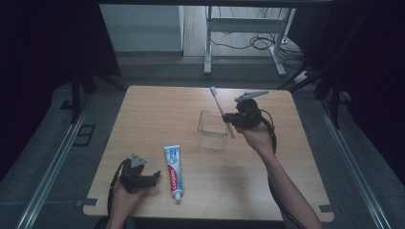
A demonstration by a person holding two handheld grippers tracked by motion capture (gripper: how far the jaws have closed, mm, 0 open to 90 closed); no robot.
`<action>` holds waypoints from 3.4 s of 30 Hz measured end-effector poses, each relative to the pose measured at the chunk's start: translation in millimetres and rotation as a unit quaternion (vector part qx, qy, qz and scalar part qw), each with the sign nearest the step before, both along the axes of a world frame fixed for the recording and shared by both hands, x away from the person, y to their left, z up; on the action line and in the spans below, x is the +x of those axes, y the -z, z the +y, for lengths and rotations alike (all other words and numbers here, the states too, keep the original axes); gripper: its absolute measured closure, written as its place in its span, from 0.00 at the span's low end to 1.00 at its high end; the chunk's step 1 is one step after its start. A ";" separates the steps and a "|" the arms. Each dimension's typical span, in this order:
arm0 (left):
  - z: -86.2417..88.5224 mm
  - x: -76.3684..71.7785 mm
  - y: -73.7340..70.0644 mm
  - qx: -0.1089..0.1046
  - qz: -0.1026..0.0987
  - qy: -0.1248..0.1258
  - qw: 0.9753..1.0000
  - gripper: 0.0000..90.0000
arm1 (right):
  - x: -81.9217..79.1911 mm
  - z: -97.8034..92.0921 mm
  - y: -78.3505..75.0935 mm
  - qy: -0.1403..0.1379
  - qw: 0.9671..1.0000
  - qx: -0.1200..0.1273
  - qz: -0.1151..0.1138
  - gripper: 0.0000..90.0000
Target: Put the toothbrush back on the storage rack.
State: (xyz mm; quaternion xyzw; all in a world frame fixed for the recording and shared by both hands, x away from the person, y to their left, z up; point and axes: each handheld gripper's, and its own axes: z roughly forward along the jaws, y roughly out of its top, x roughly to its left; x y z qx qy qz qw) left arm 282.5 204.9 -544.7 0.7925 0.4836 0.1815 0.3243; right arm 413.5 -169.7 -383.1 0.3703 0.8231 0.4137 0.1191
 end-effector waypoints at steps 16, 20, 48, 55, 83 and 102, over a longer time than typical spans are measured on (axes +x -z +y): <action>0.0 0.0 0.0 0.000 0.000 0.000 1.000 0.16 | 17.4 20.3 2.2 0.010 1.000 0.008 -0.011 0.93; 0.0 0.0 0.0 0.000 0.000 0.000 1.000 0.16 | 21.5 23.6 7.5 0.014 1.000 0.006 -0.012 0.93; 0.0 0.0 0.0 0.001 0.000 0.000 1.000 0.16 | 34.8 38.3 57.0 0.021 0.999 -0.031 0.017 0.93; 0.1 0.0 0.0 0.001 0.000 0.000 1.000 0.16 | 36.8 42.2 66.2 0.019 0.998 -0.048 0.031 0.92; 0.0 0.0 0.0 0.001 0.000 0.002 1.000 0.16 | 39.0 43.1 69.6 0.003 0.996 -0.074 0.049 0.85; -0.1 0.0 0.0 0.000 0.000 0.002 1.000 0.16 | 11.6 34.8 36.7 -0.028 0.997 -0.070 0.013 0.51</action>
